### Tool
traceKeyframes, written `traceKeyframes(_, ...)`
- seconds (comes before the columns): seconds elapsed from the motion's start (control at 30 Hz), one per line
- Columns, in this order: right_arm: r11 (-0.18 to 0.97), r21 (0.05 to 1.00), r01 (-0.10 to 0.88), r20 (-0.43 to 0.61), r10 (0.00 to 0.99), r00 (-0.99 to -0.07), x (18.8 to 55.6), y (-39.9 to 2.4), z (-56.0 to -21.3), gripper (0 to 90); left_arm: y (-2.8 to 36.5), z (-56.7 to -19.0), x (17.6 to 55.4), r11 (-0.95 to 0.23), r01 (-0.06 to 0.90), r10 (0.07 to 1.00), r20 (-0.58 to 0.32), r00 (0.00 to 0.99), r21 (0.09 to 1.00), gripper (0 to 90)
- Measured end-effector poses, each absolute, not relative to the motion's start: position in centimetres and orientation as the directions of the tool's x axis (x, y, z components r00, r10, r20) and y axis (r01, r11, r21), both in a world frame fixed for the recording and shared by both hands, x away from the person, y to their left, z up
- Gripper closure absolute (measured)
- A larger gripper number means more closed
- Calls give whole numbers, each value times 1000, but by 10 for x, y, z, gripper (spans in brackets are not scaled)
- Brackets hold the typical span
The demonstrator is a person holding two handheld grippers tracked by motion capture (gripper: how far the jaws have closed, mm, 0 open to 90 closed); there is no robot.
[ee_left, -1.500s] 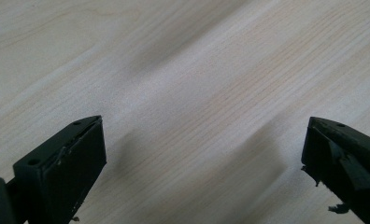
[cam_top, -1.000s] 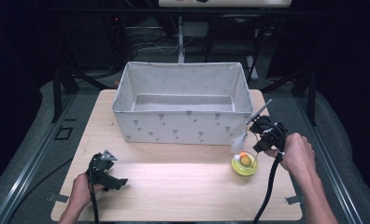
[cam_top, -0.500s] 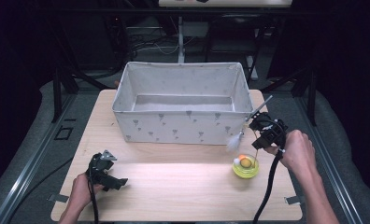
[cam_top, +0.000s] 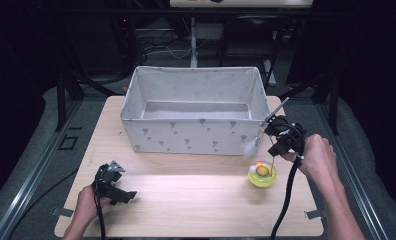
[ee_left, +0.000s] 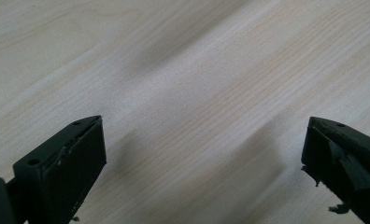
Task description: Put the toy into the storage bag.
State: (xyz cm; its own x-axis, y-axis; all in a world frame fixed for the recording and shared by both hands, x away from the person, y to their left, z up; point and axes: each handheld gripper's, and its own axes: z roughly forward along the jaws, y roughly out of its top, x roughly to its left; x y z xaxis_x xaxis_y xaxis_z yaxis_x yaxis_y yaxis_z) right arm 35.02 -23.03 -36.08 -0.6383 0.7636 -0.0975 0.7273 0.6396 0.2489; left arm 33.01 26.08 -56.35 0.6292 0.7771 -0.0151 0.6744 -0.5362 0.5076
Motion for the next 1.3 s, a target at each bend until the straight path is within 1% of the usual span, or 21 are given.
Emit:
traceKeyframes(0.03, 640, 262, 723, -101, 763, -639, 350, -229, -360, 880, 261, -564, 330, -537, 674, 777, -15, 629, 508, 0)
traceKeyframes(0.73, 669, 273, 691, -105, 735, -670, 354, -215, -343, 880, 261, -563, 330, -535, 674, 777, -16, 629, 509, 0)
traceKeyframes(0.77, 667, 286, 688, -99, 734, -672, 354, -214, -342, 880, 261, -563, 330, -535, 674, 777, -16, 629, 509, 0)
traceKeyframes(0.8, 673, 275, 687, -102, 731, -675, 355, -214, -340, 880, 261, -563, 330, -535, 674, 777, -16, 629, 510, 0)
traceKeyframes(1.3, 688, 287, 666, -91, 712, -696, 358, -204, -329, 881, 261, -563, 330, -529, 675, 780, -19, 626, 514, 0)
